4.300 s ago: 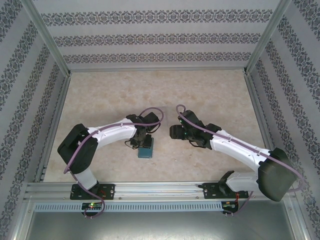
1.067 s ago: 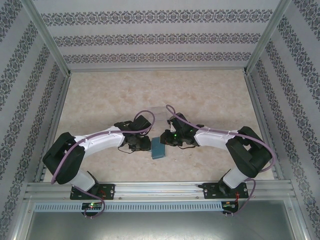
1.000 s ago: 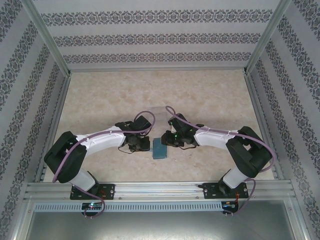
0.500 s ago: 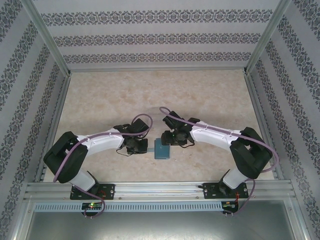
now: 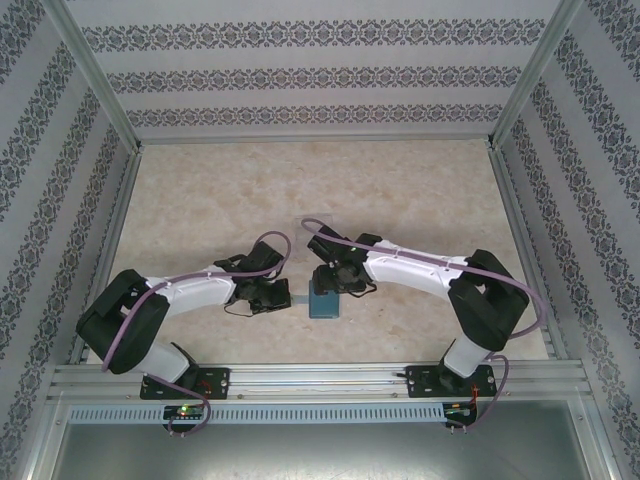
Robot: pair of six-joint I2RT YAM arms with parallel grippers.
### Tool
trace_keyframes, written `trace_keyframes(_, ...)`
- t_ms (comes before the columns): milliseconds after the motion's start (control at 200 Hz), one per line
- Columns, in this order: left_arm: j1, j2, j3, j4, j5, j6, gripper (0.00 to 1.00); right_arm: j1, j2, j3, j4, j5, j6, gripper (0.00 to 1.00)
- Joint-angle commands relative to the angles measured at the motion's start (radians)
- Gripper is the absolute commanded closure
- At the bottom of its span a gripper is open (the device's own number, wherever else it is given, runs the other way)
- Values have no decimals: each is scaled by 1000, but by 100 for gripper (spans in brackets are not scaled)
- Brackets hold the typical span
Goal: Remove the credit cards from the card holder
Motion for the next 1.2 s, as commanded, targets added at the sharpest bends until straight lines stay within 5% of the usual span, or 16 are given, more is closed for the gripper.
trace_keyframes(0, 4, 2, -44, 135, 67, -35, 94, 16, 20, 47, -67, 60, 29, 25)
trace_keyframes(664, 24, -7, -95, 194, 118, -45, 95, 74, 159, 167, -156, 121, 88, 2)
trace_keyframes(1194, 32, -23, -114, 199, 128, -43, 95, 87, 227, 199, -204, 154, 106, 3)
